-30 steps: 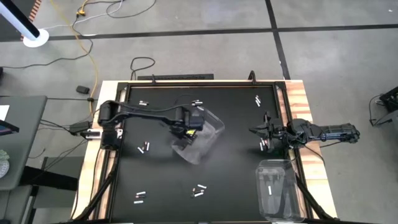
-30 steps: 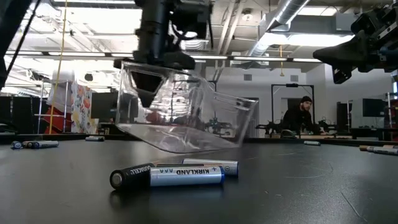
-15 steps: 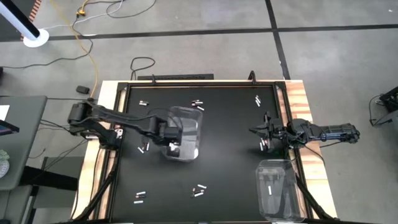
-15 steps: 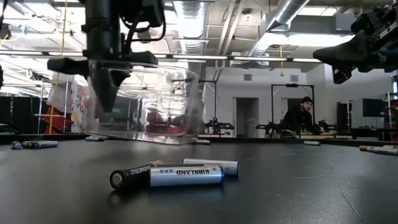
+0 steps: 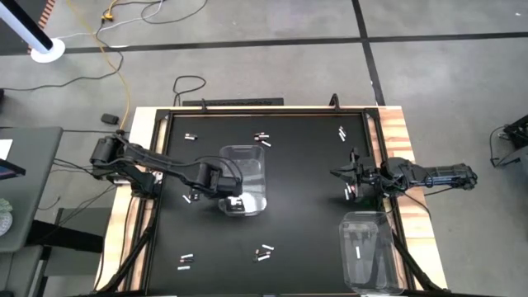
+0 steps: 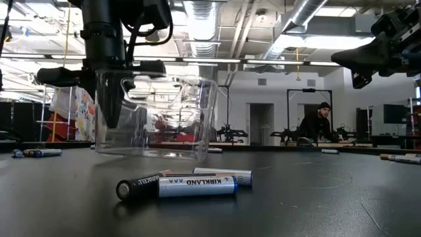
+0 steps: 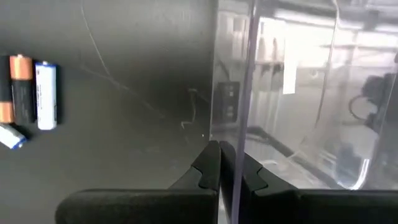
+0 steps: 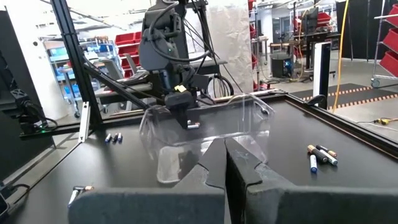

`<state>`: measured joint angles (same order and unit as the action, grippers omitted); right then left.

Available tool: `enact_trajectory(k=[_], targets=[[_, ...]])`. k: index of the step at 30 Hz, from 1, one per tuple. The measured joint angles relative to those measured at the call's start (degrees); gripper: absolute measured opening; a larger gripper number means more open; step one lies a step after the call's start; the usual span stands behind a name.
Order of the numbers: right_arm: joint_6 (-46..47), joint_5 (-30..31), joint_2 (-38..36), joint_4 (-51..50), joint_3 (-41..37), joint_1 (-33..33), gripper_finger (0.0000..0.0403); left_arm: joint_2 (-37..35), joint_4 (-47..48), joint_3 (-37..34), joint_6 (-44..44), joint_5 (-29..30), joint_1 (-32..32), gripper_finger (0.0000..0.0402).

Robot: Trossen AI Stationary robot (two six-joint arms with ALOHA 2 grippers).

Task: Sort batteries
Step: Adjust the top transparent bin

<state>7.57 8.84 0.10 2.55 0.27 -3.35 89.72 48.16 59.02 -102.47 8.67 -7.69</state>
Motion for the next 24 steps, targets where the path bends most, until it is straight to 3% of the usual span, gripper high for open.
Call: enact_trajectory(k=[24], targets=[[0.0, 0.0, 0.0, 0.0, 0.0, 0.0, 0.0014, 0.0, -0.1, 0.0, 6.2, -0.3, -0.5, 0.002]])
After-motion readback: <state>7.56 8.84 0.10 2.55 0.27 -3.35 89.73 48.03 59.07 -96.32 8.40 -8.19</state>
